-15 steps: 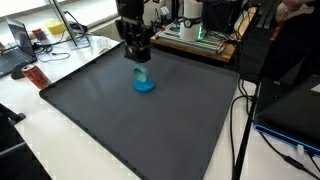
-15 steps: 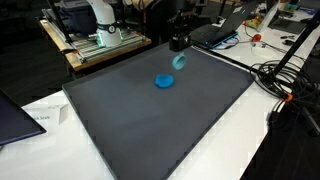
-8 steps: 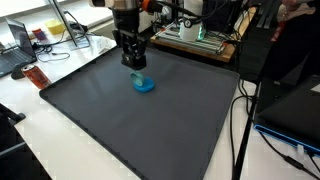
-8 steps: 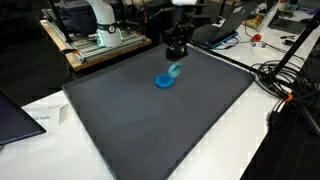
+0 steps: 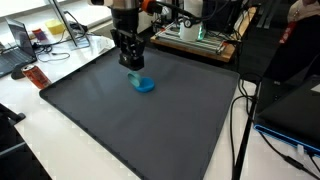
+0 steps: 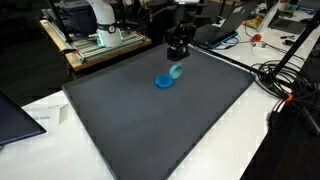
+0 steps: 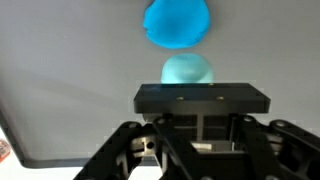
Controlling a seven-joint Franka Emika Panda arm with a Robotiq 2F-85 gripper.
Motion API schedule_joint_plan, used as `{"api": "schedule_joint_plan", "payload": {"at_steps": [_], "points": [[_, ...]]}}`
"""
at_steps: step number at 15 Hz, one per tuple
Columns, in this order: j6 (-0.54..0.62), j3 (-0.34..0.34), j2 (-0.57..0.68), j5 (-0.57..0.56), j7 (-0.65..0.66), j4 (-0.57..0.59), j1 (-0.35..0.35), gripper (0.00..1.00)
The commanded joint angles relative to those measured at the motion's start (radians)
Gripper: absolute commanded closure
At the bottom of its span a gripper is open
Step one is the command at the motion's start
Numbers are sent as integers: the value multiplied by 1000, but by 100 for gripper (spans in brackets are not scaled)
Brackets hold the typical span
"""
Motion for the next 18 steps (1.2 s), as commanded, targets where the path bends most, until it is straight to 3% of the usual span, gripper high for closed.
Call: {"api": "schedule_joint_plan", "payload": {"at_steps": [1, 13, 18], "points": [[-47, -8, -9, -66, 102, 20, 37, 77], [-348, 20, -8, -185, 382, 151, 139, 77], [-537, 35, 47, -314, 526, 248, 179, 77]]}}
